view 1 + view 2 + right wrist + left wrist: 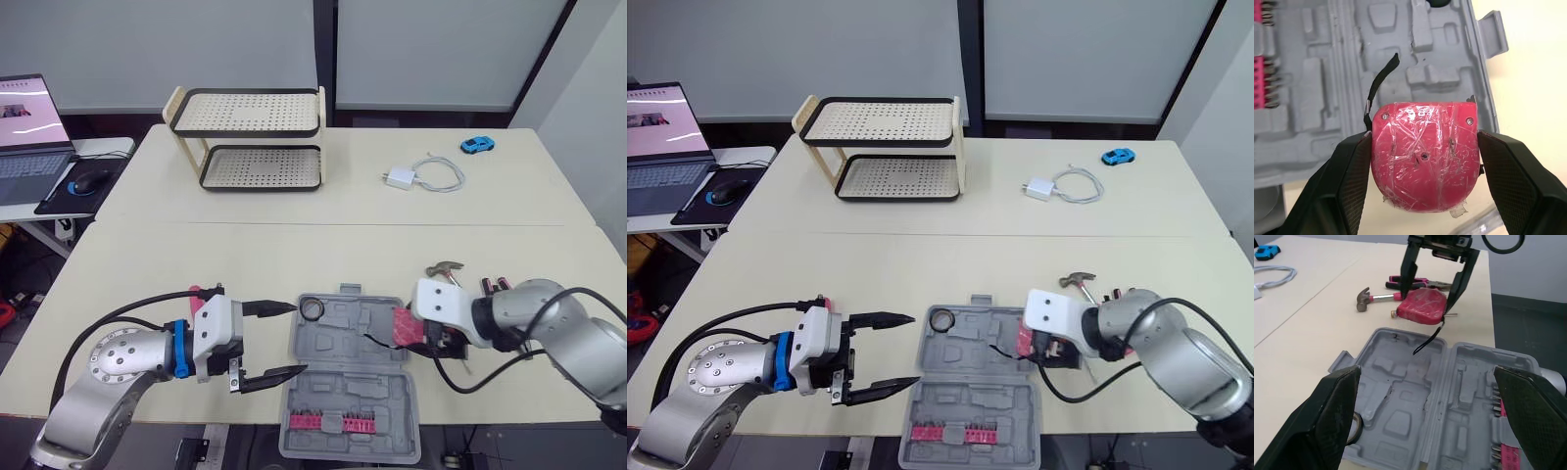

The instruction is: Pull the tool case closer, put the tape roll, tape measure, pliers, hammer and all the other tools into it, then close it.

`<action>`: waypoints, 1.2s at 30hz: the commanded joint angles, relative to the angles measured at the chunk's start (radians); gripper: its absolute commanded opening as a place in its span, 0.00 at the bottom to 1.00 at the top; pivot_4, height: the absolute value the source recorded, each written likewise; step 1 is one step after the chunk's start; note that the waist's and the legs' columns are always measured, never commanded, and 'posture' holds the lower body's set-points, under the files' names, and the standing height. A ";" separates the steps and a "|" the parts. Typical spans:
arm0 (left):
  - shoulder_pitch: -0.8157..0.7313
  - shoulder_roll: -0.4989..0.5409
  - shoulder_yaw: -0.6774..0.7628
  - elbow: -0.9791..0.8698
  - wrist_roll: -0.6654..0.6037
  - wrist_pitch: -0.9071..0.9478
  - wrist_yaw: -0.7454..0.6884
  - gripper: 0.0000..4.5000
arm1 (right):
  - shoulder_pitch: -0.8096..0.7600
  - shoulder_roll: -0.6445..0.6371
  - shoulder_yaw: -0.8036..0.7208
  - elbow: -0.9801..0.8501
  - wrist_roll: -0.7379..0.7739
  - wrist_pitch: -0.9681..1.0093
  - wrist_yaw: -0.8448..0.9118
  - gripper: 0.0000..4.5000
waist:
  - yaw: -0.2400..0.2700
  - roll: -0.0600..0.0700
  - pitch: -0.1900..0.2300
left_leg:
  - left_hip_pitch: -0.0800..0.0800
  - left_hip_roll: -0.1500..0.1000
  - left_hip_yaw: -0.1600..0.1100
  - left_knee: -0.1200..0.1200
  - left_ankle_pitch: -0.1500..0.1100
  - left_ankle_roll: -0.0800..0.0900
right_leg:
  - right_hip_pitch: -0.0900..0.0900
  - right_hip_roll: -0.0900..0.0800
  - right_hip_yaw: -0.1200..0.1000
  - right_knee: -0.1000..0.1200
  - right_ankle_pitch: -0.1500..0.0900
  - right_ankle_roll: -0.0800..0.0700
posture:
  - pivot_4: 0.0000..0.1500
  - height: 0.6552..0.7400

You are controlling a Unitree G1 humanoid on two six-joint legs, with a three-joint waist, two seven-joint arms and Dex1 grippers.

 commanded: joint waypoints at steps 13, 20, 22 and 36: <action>-0.058 -0.013 -0.022 0.027 0.006 -0.010 -0.022 1.00 | -0.053 0.065 0.100 0.129 -0.148 -0.132 -0.016 0.70 | -0.011 0.000 0.000 | 0.000 0.000 0.000 0.000 0.000 0.000 | -0.001 0.000 0.000 0.001 0.000 0.000 | 1.00 1.00; -0.056 -0.013 -0.025 0.033 0.020 -0.017 -0.028 1.00 | -0.113 0.145 0.166 0.159 -0.188 -0.093 -0.024 0.70 | -0.019 0.000 0.000 | 0.000 0.000 -0.001 0.000 0.000 0.000 | -0.001 0.000 0.000 0.002 0.000 0.000 | 1.00 1.00; -0.053 -0.013 -0.022 0.034 0.023 -0.018 -0.029 1.00 | -0.157 0.187 0.201 0.215 -0.209 -0.092 -0.023 0.70 | -0.019 0.000 0.000 | 0.000 0.000 -0.001 0.000 0.000 0.000 | -0.001 0.000 0.000 0.002 0.000 0.000 | 1.00 1.00; -0.043 -0.011 -0.014 0.046 0.033 -0.034 -0.032 1.00 | -0.190 0.199 0.209 0.247 -0.235 -0.090 0.027 0.70 | -0.020 0.000 0.000 | 0.000 0.000 -0.002 0.000 0.000 0.000 | -0.003 0.000 0.001 0.003 0.001 0.000 | 1.00 1.00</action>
